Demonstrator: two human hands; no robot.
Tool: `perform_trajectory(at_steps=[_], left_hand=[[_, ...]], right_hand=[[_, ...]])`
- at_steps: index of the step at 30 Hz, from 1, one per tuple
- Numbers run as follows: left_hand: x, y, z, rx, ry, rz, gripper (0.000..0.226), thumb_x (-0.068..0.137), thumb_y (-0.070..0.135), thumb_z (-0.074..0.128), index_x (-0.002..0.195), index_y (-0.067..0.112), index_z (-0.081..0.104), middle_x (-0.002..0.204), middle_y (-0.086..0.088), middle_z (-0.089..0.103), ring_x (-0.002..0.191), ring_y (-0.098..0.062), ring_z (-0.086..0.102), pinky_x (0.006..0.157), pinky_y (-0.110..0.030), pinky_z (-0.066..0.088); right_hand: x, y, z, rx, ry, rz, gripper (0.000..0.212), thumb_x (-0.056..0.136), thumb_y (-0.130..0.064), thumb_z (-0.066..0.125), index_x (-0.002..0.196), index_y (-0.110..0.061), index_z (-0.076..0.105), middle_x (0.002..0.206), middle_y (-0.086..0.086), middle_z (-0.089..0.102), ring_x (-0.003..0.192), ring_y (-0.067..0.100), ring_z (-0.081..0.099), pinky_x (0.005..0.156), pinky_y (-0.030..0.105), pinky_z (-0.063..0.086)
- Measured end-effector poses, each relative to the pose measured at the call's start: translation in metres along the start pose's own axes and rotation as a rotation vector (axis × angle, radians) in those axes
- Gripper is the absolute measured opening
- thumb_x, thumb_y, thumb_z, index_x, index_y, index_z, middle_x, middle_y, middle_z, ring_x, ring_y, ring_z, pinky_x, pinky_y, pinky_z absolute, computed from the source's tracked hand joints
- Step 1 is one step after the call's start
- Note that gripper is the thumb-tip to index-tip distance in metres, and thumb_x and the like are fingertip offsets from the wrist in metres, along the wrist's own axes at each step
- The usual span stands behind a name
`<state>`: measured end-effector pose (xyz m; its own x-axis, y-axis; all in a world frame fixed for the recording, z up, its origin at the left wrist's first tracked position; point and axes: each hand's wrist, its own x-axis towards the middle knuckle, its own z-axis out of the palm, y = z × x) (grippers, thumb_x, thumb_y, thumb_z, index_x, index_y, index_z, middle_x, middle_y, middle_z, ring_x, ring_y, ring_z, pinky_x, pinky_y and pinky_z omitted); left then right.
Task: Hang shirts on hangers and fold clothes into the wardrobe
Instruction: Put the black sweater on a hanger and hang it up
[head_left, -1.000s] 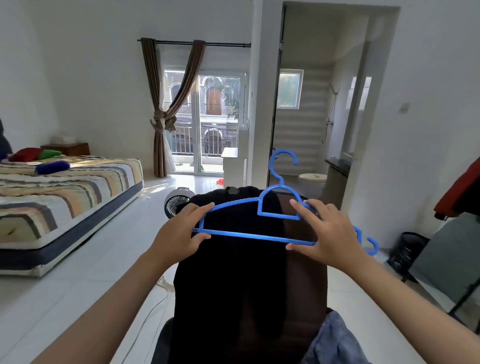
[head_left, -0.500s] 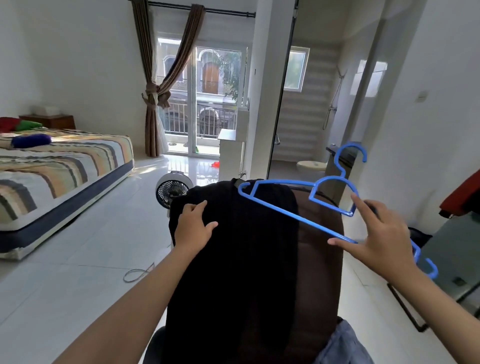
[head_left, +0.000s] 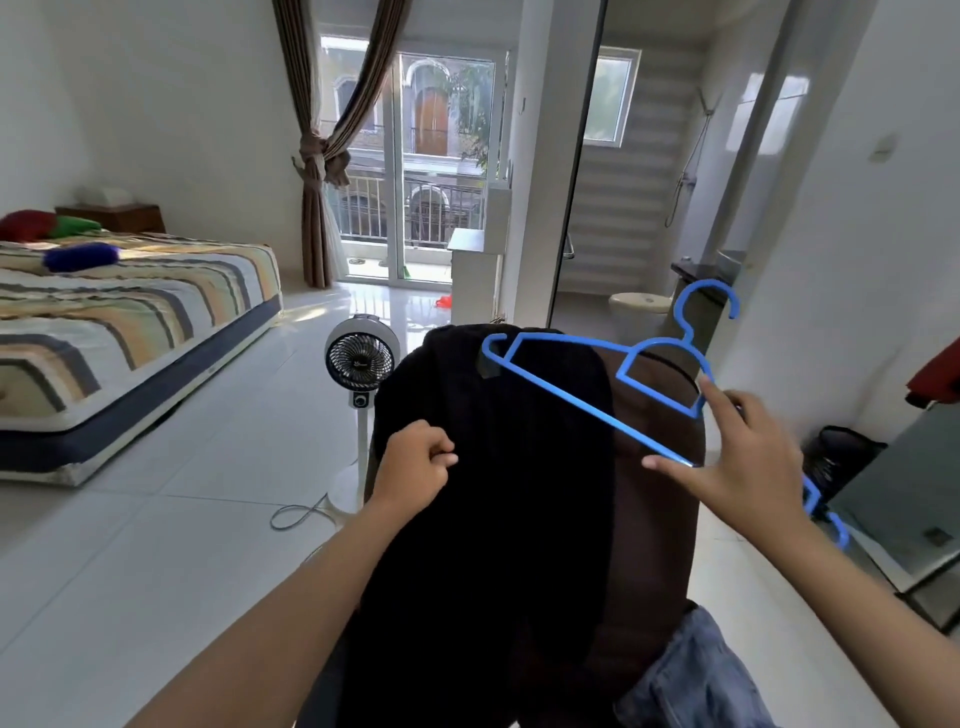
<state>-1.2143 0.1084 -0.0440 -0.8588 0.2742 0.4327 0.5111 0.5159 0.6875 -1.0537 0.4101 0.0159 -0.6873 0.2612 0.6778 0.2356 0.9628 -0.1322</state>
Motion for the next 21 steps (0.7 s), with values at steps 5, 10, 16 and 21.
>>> perform_trajectory(at_steps=[5,10,16,21], left_hand=[[-0.027,-0.011,0.008,0.095,-0.24,-0.034,0.024,0.074,-0.004,0.068,0.065,0.017,0.06,0.071,0.011,0.049,0.065,-0.005,0.051,0.065,-0.015,0.038],[-0.033,-0.025,0.016,0.156,-0.209,-0.157,0.012,0.079,-0.001,0.064,0.083,0.008,0.07,0.083,0.0,0.06,0.075,-0.012,0.058,0.072,-0.017,0.046],[-0.015,-0.003,0.013,0.132,0.23,-0.13,0.026,0.083,0.013,0.064,0.109,0.014,0.061,0.111,-0.003,0.046,0.1,-0.014,0.046,0.08,-0.023,0.04],[-0.004,-0.009,0.01,-0.014,0.33,-0.416,0.039,0.086,0.019,0.064,0.123,0.019,0.052,0.125,-0.012,0.041,0.11,-0.025,0.048,0.086,-0.025,0.036]], right_hand=[[0.006,-0.016,0.011,-0.051,-0.091,-0.028,0.109,0.046,-0.062,0.083,0.139,-0.019,0.046,0.113,0.009,0.056,0.085,0.036,0.054,0.069,0.042,0.046],[0.002,-0.009,0.023,-0.058,-0.109,-0.034,0.11,0.042,-0.053,0.089,0.138,-0.018,0.048,0.106,0.007,0.058,0.076,0.035,0.054,0.063,0.039,0.043],[0.006,0.005,0.039,0.004,-0.153,-0.02,0.11,0.045,-0.057,0.087,0.14,-0.019,0.044,0.109,0.007,0.057,0.078,0.032,0.054,0.064,0.041,0.047],[0.008,0.016,0.052,0.065,-0.18,-0.002,0.111,0.046,-0.061,0.084,0.141,-0.02,0.041,0.111,0.008,0.057,0.081,0.032,0.054,0.068,0.043,0.05]])
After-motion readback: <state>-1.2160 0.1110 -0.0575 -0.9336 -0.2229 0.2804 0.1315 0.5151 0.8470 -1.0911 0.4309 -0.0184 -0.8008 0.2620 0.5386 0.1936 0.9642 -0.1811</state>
